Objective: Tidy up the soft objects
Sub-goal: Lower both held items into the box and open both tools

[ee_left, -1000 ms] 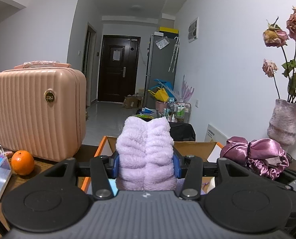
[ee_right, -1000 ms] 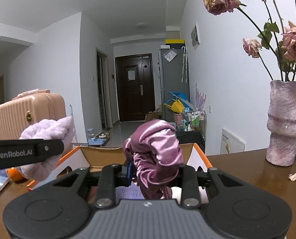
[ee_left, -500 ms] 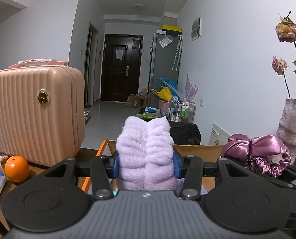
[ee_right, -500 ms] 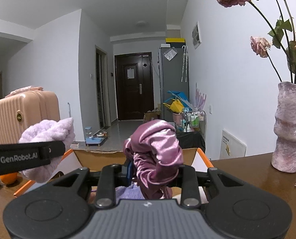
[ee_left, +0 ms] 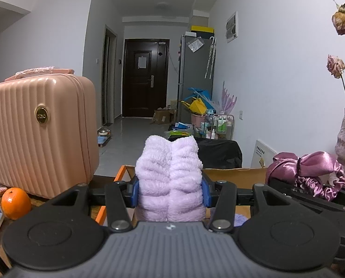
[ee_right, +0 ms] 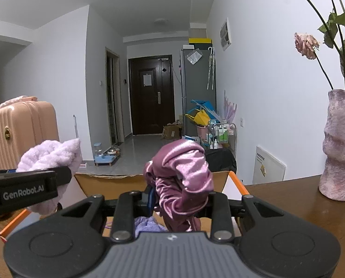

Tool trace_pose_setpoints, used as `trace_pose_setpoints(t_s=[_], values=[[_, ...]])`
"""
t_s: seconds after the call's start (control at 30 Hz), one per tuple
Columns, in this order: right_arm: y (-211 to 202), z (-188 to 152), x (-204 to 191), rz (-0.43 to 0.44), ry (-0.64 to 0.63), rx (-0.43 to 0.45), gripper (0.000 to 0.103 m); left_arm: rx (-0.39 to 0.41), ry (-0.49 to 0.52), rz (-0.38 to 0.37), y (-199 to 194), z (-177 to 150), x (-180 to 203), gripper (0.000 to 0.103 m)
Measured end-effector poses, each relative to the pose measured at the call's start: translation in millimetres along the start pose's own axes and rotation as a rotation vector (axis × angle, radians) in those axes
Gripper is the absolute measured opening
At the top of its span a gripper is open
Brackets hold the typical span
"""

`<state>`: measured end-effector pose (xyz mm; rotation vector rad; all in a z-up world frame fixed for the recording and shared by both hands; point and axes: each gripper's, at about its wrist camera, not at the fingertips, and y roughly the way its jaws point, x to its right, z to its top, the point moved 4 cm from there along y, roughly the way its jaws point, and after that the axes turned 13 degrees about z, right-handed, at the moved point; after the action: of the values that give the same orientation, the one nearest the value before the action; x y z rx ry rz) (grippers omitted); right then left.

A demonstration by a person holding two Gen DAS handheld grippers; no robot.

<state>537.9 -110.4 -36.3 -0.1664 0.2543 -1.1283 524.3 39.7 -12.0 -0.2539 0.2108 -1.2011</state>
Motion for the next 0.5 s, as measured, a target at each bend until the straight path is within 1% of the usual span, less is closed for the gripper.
trace_pose_setpoints(t_s=[0.33,0.5], values=[[13,-1,2,-0.024,-0.002,-0.040,0.029,0.002,0.034,0.046,8,-4,12,0.049],[15,-2,4,-0.029,-0.003,-0.054,0.029,0.003,0.041,0.049,8,-5,13,0.049]])
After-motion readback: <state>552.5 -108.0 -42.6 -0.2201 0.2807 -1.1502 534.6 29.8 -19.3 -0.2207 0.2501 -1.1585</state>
